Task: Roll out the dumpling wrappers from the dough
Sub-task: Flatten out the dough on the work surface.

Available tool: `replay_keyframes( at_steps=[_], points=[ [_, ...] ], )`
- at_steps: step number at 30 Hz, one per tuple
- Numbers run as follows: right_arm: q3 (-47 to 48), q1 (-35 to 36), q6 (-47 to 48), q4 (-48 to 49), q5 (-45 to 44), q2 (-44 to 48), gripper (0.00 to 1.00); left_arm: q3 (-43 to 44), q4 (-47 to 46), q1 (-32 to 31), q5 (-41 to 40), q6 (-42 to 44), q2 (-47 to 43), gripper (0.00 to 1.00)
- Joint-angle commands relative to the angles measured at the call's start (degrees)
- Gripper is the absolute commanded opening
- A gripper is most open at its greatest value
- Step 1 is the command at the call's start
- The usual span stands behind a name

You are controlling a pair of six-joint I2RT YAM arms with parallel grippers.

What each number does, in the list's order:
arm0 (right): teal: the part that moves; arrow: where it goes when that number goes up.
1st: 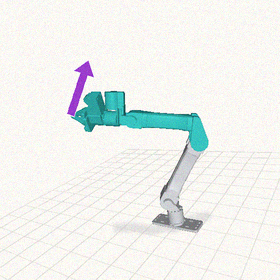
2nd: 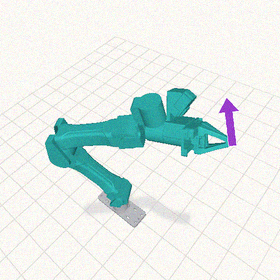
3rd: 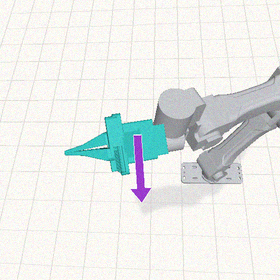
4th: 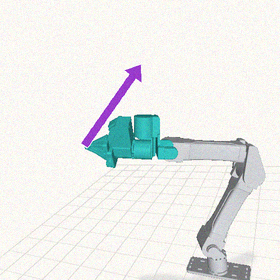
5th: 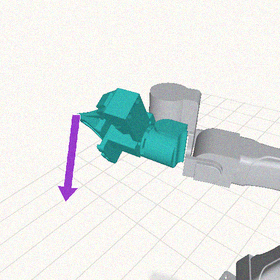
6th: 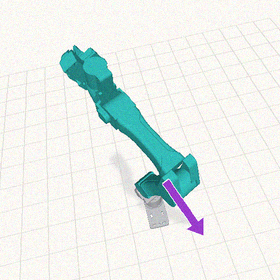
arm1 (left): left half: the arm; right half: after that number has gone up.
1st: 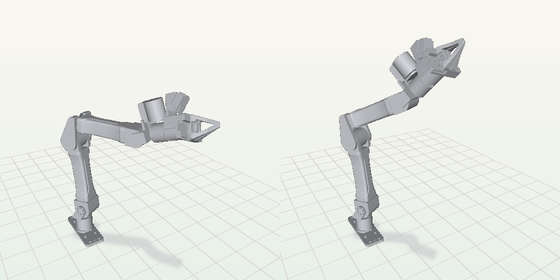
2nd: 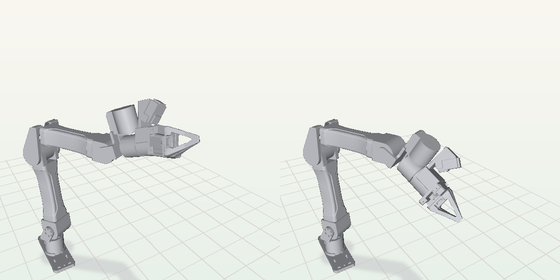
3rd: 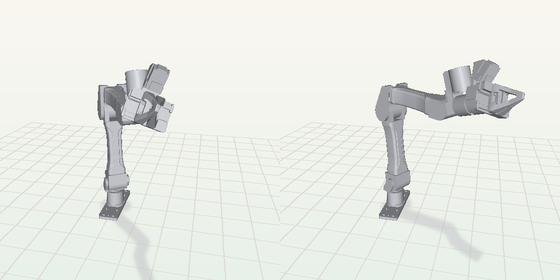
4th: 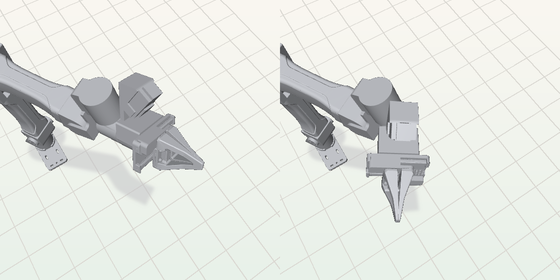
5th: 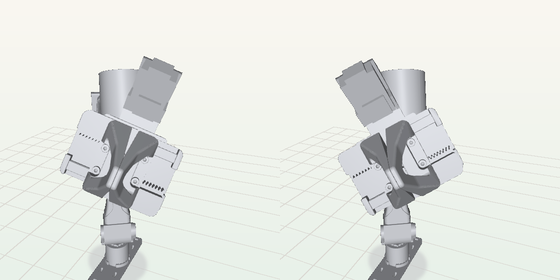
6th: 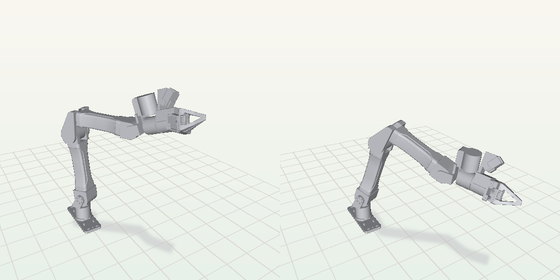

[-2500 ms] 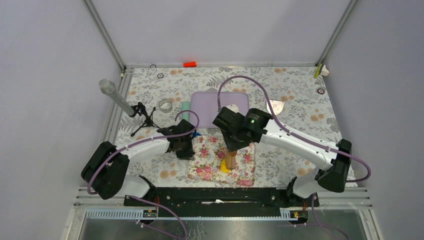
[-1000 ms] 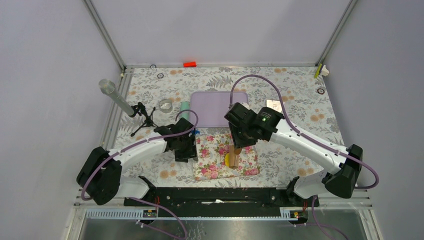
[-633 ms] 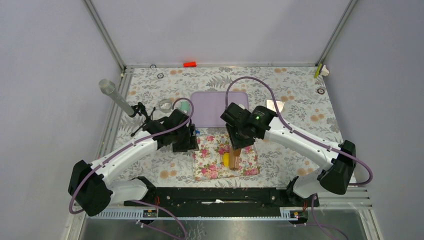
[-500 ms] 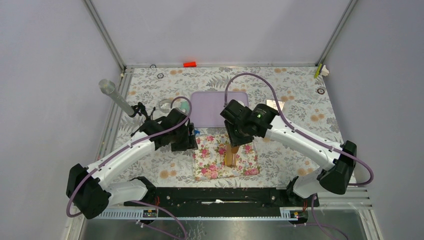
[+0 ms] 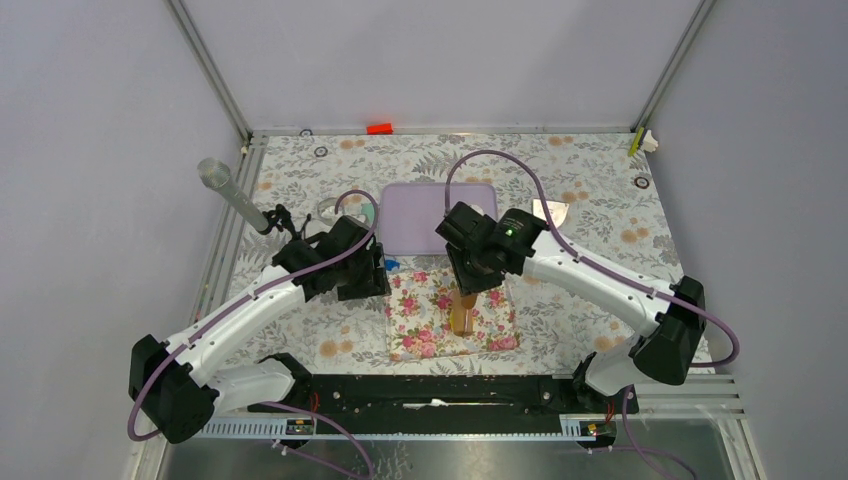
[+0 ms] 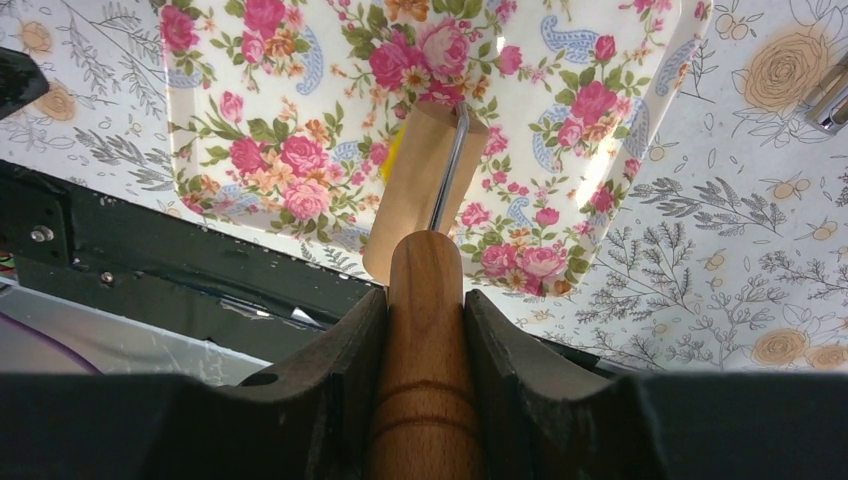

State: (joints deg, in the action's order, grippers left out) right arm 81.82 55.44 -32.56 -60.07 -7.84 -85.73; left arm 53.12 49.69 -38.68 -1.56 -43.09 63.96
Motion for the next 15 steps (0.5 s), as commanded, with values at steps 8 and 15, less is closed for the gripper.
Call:
replay_keyframes(
  at_steps=[8, 15],
  points=[
    [-3.6, -0.1, 0.5, 2.3, -0.7, 0.0, 0.0, 0.4, -0.9, 0.3, -1.9, 0.3, -0.2, 0.57],
    [-0.3, -0.1, 0.8, -0.1, -1.9, -0.3, 0.0, 0.3, -1.0, 0.3, -2.0, 0.5, -0.5, 0.57]
  ],
)
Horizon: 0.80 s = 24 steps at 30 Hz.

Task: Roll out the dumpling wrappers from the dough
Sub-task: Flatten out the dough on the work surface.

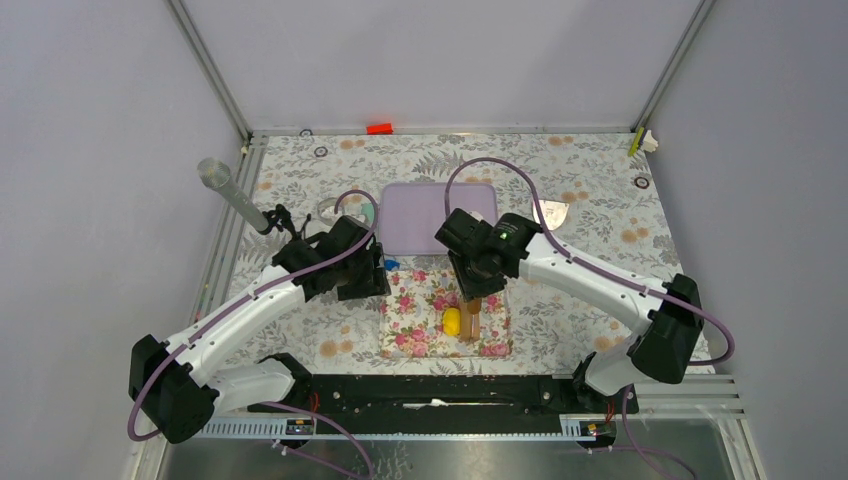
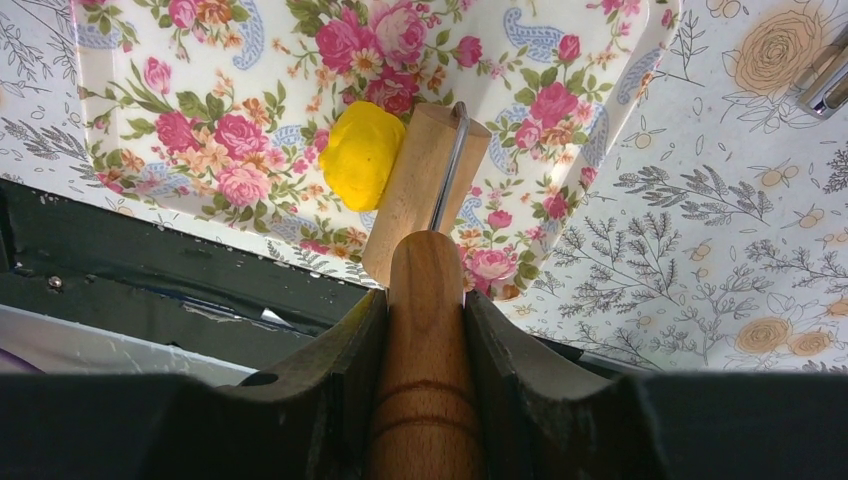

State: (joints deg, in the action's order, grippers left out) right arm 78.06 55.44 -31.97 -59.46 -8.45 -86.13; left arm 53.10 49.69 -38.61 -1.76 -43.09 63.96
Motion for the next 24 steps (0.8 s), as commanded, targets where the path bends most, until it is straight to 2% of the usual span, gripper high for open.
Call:
replay_keyframes(
  at_steps=[1, 6, 10, 24],
  points=[
    [4.7, -0.1, 0.3, -1.8, -1.7, 0.1, 0.0, 0.3, -0.9, 0.2, -1.9, 0.5, -0.7, 0.57],
    [10.4, -0.1, 1.2, -6.4, -4.0, -0.1, 0.0, 0.3, -0.9, 0.2, -2.1, 0.6, -1.0, 0.57],
    [13.4, 0.0, 1.5, -6.4, -2.4, -0.8, 0.0, 0.3, -1.0, 0.3, -2.5, 0.5, -1.1, 0.57],
    [10.1, 1.5, 1.9, -1.3, 2.3, -3.9, 0.0, 0.0, -0.7, 0.6, -3.0, 0.5, -1.6, 0.57]
  ],
)
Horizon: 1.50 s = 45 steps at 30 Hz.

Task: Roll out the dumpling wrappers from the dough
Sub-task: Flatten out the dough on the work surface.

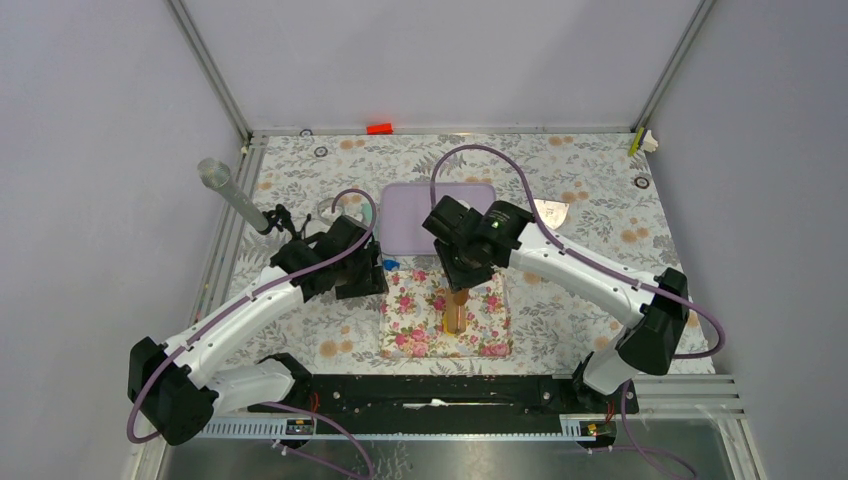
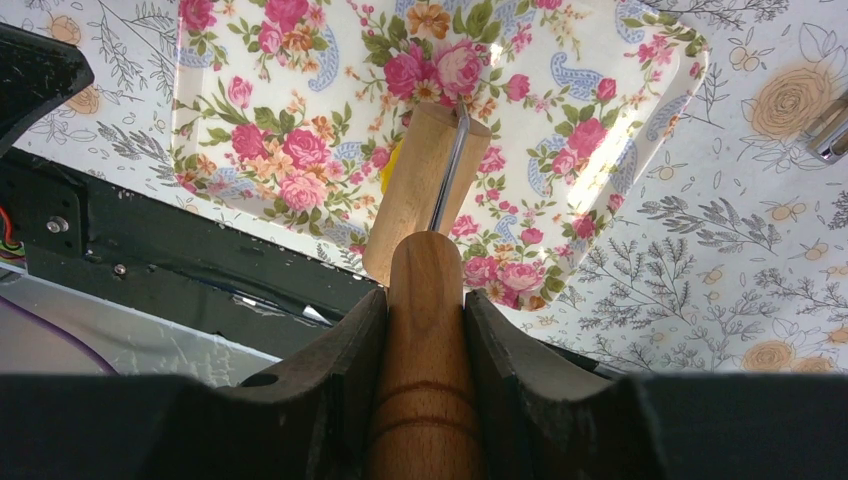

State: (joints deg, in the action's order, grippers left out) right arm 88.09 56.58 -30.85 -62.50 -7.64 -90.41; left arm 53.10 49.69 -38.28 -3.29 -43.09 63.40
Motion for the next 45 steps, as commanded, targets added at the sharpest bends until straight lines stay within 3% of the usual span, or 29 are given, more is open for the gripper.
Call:
replay_keyframes(
  at_steps=[1, 34, 45],
  points=[
    [0.0, 0.4, 0.7, 1.8, 1.7, 0.2, 0.0, 0.0, -0.7, 0.4, -1.5, 0.5, -0.9, 0.57],
    [-7.5, 0.5, -0.1, 0.1, -1.3, 0.9, 0.0, 0.5, -0.7, 0.8, -1.2, 1.6, 1.1, 0.57],
    [-11.0, 0.5, -0.6, 3.9, 0.7, 0.3, 0.0, 0.2, -0.8, 0.9, -1.3, 1.4, 1.2, 0.57]
  ],
)
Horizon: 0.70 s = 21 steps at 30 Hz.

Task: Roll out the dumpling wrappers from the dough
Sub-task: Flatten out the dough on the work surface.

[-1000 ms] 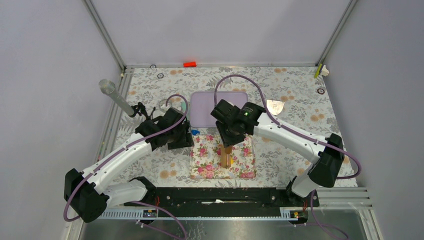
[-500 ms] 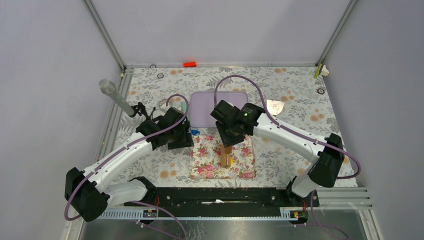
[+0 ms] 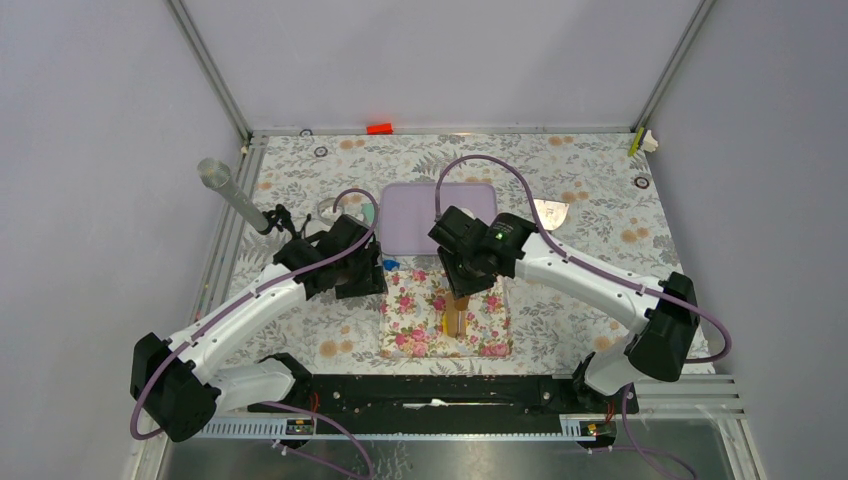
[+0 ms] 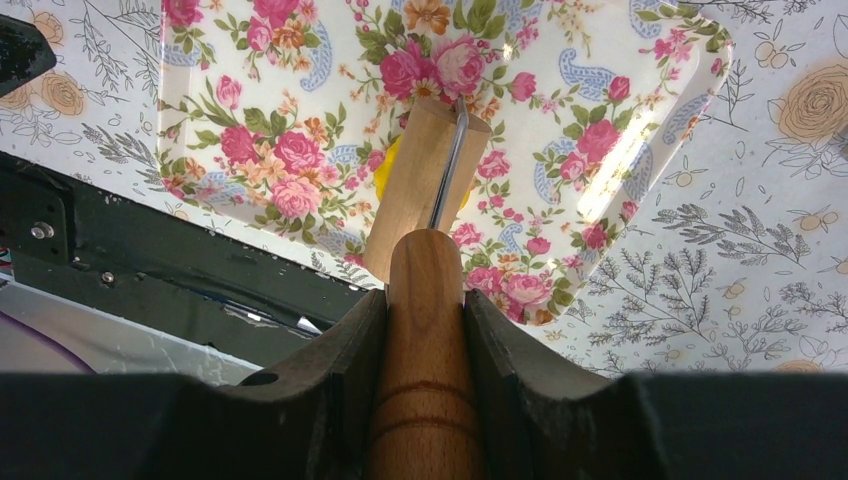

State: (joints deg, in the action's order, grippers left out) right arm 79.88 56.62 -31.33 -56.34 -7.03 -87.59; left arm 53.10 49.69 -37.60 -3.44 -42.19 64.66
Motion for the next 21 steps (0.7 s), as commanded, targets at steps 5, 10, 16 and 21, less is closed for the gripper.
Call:
replay_keyframes(
  at_steps=[5, 10, 16, 21],
  points=[
    [-3.5, 0.4, 0.1, -1.5, 0.3, -3.2, 0.0, -0.2, -0.7, 0.3, -1.4, 0.5, -0.3, 0.56],
    [-5.1, 0.4, 0.2, -1.0, 0.4, -3.4, 0.0, -0.8, -0.8, 0.3, -1.6, 0.3, -0.4, 0.56],
    [-7.2, 0.4, -0.1, -0.8, -0.6, -3.6, 0.0, -1.0, -1.0, 0.3, -1.0, 1.1, 0.0, 0.56],
    [-8.9, 0.4, -0.6, -0.8, -1.4, -3.7, 0.0, -1.2, -1.0, 0.3, -1.1, 1.1, 0.2, 0.56]
  ],
)
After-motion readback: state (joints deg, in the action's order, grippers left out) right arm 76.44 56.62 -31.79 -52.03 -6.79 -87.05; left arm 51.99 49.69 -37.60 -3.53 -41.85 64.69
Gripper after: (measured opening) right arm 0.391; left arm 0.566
